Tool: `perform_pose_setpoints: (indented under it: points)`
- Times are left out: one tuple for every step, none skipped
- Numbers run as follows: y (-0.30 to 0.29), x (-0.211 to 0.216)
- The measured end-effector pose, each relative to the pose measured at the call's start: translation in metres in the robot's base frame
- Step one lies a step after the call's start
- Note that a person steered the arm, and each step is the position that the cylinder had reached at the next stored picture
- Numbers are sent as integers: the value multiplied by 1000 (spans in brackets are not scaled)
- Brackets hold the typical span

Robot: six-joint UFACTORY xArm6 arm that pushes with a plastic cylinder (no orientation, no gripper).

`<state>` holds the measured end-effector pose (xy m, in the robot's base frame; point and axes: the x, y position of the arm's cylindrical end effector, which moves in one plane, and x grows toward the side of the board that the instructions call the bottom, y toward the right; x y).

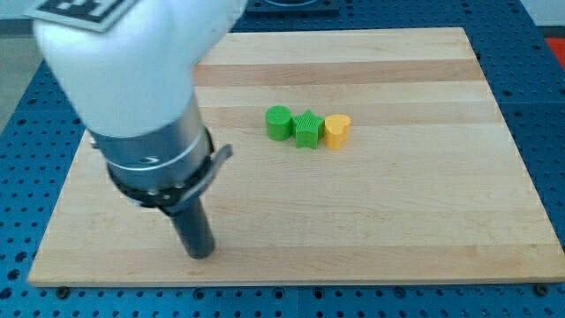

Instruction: Point your arm at the left of the red star

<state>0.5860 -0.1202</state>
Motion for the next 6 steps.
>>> perform_pose_setpoints:
  points:
    - [-35, -18]
    - [-63, -22]
    - [-93, -26]
    - [-122, -36]
    - [-144, -46]
    - [-156, -69]
